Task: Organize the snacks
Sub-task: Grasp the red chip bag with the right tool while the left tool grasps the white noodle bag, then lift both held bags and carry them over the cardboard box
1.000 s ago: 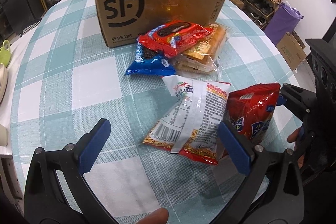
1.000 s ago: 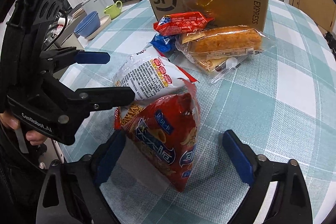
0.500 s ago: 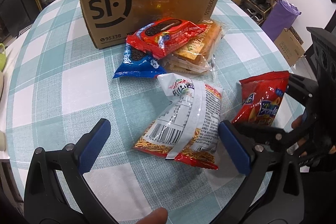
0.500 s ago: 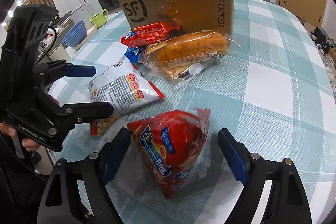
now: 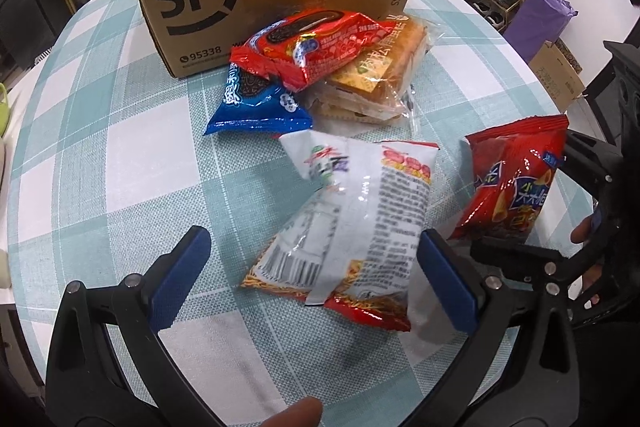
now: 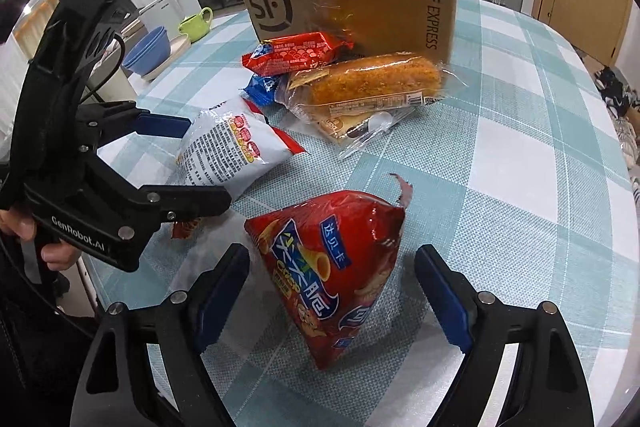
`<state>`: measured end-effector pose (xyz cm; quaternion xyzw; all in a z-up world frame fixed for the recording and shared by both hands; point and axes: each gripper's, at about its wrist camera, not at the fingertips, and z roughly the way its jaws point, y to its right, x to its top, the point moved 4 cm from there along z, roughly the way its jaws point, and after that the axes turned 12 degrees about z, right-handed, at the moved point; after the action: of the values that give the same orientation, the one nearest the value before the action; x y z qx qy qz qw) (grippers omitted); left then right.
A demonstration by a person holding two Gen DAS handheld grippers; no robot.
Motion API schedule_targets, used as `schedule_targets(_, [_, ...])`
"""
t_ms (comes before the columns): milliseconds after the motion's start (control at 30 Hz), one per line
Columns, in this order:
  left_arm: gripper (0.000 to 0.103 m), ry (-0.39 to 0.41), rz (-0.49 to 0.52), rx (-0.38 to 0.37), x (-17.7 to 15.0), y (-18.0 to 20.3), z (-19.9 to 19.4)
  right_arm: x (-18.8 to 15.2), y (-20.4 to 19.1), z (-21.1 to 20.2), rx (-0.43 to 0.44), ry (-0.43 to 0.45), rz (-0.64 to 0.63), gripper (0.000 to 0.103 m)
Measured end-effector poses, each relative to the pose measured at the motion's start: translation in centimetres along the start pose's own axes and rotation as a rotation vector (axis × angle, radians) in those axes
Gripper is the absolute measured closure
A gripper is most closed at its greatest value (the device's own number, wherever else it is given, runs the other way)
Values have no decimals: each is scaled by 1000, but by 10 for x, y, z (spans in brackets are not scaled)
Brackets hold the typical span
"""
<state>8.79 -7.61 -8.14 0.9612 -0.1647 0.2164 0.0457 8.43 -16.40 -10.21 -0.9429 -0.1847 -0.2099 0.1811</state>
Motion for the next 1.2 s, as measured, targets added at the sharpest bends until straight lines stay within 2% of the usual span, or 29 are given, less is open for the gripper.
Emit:
schedule_targets(100, [1,-1,-7,-3,-2,-2,1,-2,-1,1,-6,-2,-8,17])
schedule_targets(233, [3,-2,0,-9,-2,-2,0,-5,-2,3,-19,-6,-18,26])
schedule_targets(333, [10,1,16,-18,-3,0,-1,-5,-4,2,-12,-7,-24,32])
schedule_targets(500, [33,-1,43,-34,-5,8,-2,-3,-3,-1,-6,6,-18,40])
schedule_targets(700, [44,18,69,-31,-4,12,-7,1,0,-7,8,34,-11,47])
schedule_targets(900, [49,43,54,-32,-4,9,-14,3,-1,-12,16,51,-3,47])
schedule_targets(1200, [50,84,6,-28,-2,-7,-29,14,2,-26,34,102,17,47])
